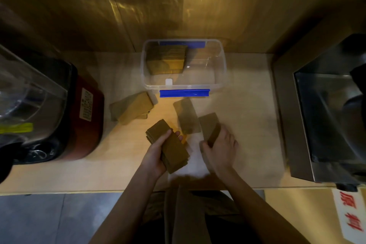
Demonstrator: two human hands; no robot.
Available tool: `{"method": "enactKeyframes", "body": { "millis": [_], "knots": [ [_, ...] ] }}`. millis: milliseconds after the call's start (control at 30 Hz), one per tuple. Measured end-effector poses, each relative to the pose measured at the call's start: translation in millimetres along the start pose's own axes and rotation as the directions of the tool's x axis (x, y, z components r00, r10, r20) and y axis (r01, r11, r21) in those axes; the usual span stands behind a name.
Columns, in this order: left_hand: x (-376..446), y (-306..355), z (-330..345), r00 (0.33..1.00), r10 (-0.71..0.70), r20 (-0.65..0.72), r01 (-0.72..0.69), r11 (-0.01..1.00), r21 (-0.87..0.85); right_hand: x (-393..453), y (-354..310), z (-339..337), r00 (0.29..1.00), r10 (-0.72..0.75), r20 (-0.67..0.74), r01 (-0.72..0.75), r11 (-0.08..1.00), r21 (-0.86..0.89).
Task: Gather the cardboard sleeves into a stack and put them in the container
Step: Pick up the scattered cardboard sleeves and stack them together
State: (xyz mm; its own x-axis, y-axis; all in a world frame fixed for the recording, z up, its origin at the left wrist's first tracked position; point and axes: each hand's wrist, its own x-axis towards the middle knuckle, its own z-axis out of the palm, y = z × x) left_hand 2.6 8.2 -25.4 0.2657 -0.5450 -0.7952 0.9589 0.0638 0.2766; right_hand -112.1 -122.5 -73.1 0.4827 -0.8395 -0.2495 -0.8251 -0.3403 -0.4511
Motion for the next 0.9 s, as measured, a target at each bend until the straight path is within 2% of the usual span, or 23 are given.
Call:
{"method": "enactKeyframes", "body": {
  "millis": [100,233,333,800,900],
  "knots": [
    [-1,3,1,1.0,-0.01,-0.006,0.01,1.0,-0.01,10,-14,-4,1.0,-0.008,-0.019,0.01,0.994,0.108],
    [-3,8,-2,1.0,-0.001,-0.002,0.001,1.0,-0.017,23,-37,3,0.981,-0.172,0.09,0.171,0.985,0.021],
    [-4,12,-5,1.0,0.014,-0.004,-0.014,0.999,-0.037,27,-50,14,0.964,-0.232,0.127,0.237,0.971,-0.028],
    [-5,14,-13,0.998,0.041,-0.054,-0.043,0.998,-0.035,25,-56,25,0.95,-0.265,0.165,0.295,0.934,-0.202],
    [-7,15,-12,0.998,0.043,-0.05,-0.045,0.999,-0.028,27,-58,22,0.954,-0.233,0.186,0.27,0.941,-0.203]
  ]
}}
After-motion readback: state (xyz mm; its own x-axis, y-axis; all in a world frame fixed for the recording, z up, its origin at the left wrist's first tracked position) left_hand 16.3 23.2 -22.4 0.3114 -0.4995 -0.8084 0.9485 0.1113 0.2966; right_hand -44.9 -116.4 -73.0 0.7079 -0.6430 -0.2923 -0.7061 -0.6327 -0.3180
